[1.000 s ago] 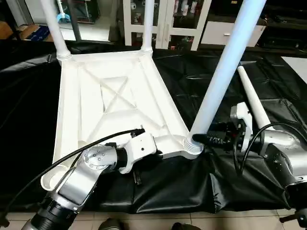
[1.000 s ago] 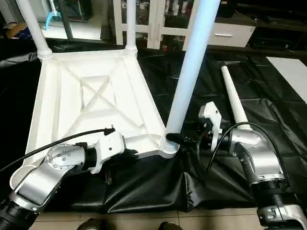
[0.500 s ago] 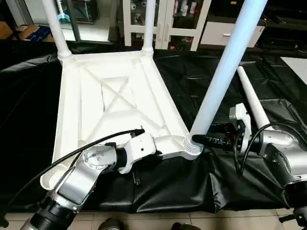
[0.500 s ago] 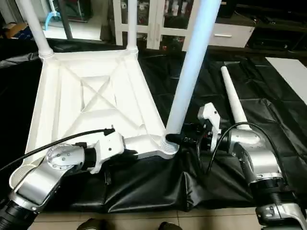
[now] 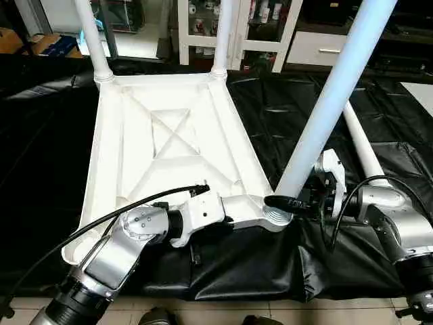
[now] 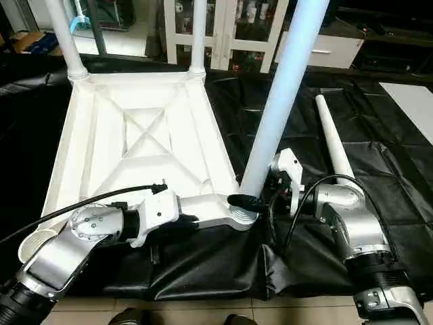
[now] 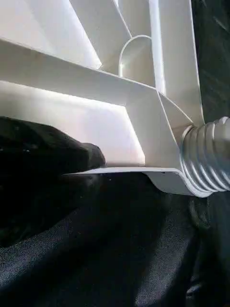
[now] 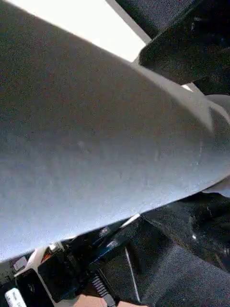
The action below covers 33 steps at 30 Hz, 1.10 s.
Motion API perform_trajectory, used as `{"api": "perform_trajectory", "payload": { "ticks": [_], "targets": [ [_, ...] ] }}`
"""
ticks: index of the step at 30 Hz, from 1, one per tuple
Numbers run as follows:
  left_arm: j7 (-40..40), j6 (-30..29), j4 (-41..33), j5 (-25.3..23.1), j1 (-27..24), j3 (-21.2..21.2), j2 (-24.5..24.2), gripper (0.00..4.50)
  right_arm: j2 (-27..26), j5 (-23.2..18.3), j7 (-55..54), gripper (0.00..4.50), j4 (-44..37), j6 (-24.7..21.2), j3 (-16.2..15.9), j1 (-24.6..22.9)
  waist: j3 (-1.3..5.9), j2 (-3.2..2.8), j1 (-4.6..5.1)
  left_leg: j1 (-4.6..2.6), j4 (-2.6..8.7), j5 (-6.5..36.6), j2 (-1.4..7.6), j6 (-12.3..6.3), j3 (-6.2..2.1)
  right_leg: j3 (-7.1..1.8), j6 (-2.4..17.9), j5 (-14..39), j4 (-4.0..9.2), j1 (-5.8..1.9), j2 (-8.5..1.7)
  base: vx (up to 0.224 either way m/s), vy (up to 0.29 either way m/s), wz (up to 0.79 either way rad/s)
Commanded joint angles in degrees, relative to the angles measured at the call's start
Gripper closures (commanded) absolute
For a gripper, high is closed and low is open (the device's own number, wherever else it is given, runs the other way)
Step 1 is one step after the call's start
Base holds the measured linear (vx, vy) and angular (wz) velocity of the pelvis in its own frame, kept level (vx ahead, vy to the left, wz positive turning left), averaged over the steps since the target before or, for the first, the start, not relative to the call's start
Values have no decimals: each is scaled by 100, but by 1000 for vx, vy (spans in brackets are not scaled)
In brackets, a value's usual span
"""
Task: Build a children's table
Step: Insert table leg to table base
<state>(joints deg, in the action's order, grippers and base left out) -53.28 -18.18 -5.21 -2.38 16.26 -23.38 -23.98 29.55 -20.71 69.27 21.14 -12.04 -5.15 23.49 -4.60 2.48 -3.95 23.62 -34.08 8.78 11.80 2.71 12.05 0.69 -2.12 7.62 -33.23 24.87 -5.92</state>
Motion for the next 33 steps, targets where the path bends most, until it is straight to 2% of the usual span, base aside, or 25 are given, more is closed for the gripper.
{"api": "perform_trajectory", "payload": {
  "ticks": [1,10,11,12,13,16,18,19,20,22,24,25,28,33],
  "targets": [
    [-197,279,-207,178,126,-166,97,450,29,12,12,178,45,-20,43,101,430,65,36,-211,393,1459,103,-285,-44,-35,1125,1628,296,-207,-55,0,0,0],
    [-145,327,-105,107,138,-143,58,450,54,-99,93,251,6,-84,169,6,431,61,42,-215,393,1493,105,-287,-47,-32,1130,1664,297,-205,-58,0,0,0],
    [-144,328,-100,104,140,-143,59,450,50,-110,86,251,-2,-96,177,-2,430,63,42,-212,392,1489,105,-287,-45,-33,1129,1660,297,-204,-56,0,0,0],
    [-140,331,-90,100,144,-143,59,450,43,-130,73,253,-15,-117,191,-15,426,38,39,-216,395,1489,105,-280,-49,-34,1131,1651,296,-200,-57,0,0,0],
    [-140,331,-90,100,144,-143,59,450,43,-130,73,253,-15,-117,191,-15,426,46,44,-216,395,1495,105,-277,-46,-33,1133,1632,297,-200,-50,0,0,0],
    [-115,352,-56,45,157,-158,41,450,-36,-284,-37,257,-61,-292,323,-47,424,51,45,-216,398,1516,101,-273,-48,-34,1125,1645,302,-204,-49,0,0,0],
    [-131,484,-6,-161,158,-271,-104,450,-161,-630,-254,257,-146,-740,581,-53,412,58,48,-213,403,1533,97,-282,-50,-34,1102,1688,313,-197,-42,0,0,0],
    [-154,602,55,-326,161,-366,-225,450,-229,-863,-382,257,-190,-1065,749,-51,407,56,51,-216,409,1613,101,-269,-54,-35,1074,1794,324,-190,-46,0,0,0],
    [-154,602,55,-326,161,-366,-225,450,-229,-863,-382,257,-190,-1065,749,-51,407,56,51,-216,409,1613,101,-269,-54,-35,1074,1794,324,-190,-46,0,0,0],
    [-152,651,105,-398,172,-400,-269,450,-244,-982,-429,257,-210,-1267,820,-61,385,44,45,-261,422,1900,103,-135,-55,-40,978,2153,357,-143,-38,0,0,0],
    [-147,662,120,-423,176,-413,-278,450,-245,-1034,-447,257,-222,-1358,848,-72,359,49,54,-251,446,2102,106,-14,-72,-35,894,2421,373,-138,-55,0,0,0],
    [-142,669,132,-449,183,-427,-286,450,-245,-1079,-465,257,-263,-1431,871,-98,359,42,68,-258,457,2315,102,105,-94,-25,791,2688,393,-128,-68,0,0,0],
    [-125,689,177,-515,203,-465,-302,450,-215,-1200,-535,257,-399,-1709,911,-201,361,55,80,-266,457,2447,97,156,-109,-24,704,2848,416,-114,-73,0,0,0],
    [-117,784,257,-577,201,-524,-324,450,-191,-1138,-570,257,-502,-1814,917,-333,338,64,97,-275,452,2662,88,189,-126,-15,562,3258,478,-71,-87,0,0,0]
  ]
}}
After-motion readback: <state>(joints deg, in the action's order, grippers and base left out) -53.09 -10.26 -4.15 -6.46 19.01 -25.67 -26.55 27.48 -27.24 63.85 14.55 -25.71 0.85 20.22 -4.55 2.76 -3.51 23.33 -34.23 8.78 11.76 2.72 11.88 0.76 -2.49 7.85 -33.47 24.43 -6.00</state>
